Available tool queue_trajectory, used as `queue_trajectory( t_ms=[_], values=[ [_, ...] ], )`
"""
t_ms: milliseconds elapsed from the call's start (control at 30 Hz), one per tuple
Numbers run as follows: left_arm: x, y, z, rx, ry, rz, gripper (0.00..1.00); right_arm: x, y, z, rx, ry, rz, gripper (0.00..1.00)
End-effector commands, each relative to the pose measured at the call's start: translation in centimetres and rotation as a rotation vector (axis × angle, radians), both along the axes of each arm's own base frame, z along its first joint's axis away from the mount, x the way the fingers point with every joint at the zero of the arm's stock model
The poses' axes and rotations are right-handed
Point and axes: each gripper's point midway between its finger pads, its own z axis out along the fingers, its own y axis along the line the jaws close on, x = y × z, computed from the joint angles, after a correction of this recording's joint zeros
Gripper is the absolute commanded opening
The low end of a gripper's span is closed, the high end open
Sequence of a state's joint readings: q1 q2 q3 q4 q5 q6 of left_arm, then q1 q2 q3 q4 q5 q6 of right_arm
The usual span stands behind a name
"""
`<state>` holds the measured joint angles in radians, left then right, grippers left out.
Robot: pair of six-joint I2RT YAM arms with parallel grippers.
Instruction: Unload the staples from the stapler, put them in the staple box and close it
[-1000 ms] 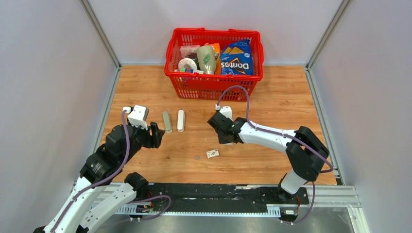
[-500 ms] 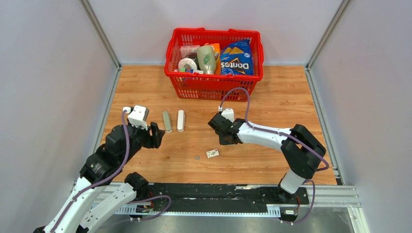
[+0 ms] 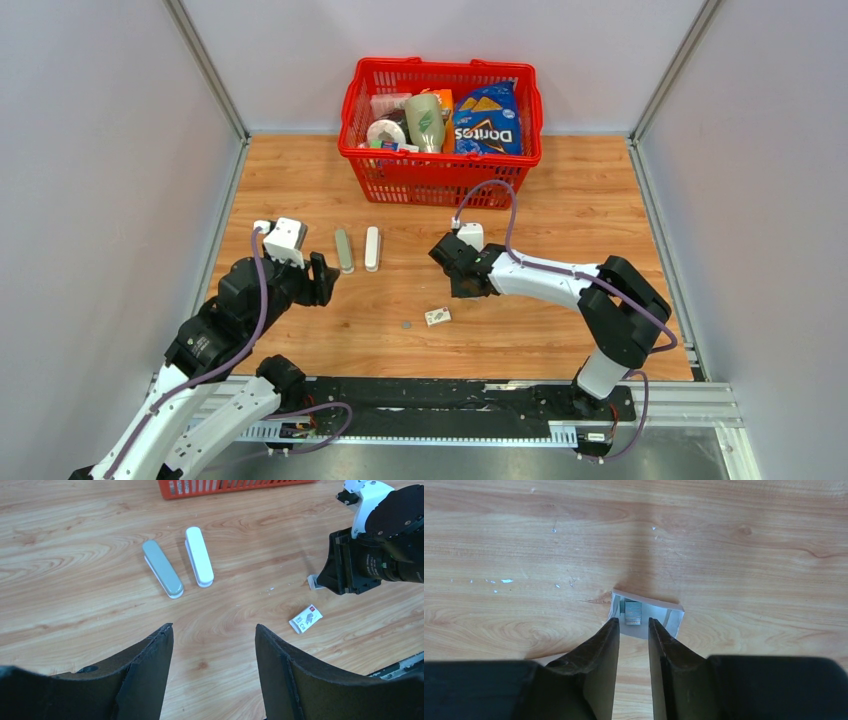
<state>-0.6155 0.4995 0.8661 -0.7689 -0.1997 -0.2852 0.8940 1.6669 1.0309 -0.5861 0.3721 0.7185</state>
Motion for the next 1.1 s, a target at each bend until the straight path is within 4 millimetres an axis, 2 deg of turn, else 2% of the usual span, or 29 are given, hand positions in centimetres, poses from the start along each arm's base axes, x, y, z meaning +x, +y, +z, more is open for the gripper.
queue_trajectory(
  t_ms=[0, 167, 333, 400, 500, 600, 767, 900, 1067],
  values=[
    [0.0, -0.1, 0.2, 0.004, -0.018, -0.017, 0.69, 1.3, 0.2, 1.9, 0.028, -0.074, -0.039, 0.32],
    [0.0, -0.1, 0.2, 0.006, -0.019, -0.015, 0.68, 1.4, 0.9, 4.5, 0.039, -0.140, 0.059, 0.35],
    [0.0, 0.2, 0.3, 0.007, -0.022, -0.002, 0.68, 0.1, 3.5, 6.6, 0.028, -0.194, 0.293, 0.40],
    [0.0, 0.3, 0.4, 0.006, -0.027, 0.002, 0.69, -1.2, 5.0, 7.1, 0.070, -0.179, 0.414, 0.41],
    [0.0, 0.5, 0.5, 0.006, -0.032, 0.011, 0.69, -3.4, 7.0, 7.4, 0.135, -0.144, 0.586, 0.44],
    [0.0, 0.4, 0.4, 0.005, -0.030, 0.010, 0.68, -5.4, 8.2, 7.6, 0.130, -0.146, 0.731, 0.47],
    [0.0, 0.4, 0.4, 0.010, -0.030, 0.008, 0.68, -7.5, 10.0, 8.5, 0.122, -0.175, 0.916, 0.52],
    [0.0, 0.5, 0.4, 0.007, -0.031, 0.011, 0.68, -9.0, 11.3, 8.0, 0.141, -0.181, 1.084, 0.54],
    [-0.1, 0.5, 0.4, 0.006, -0.032, 0.011, 0.69, -10.0, 12.3, 6.7, 0.144, -0.194, 1.237, 0.56]
  ],
)
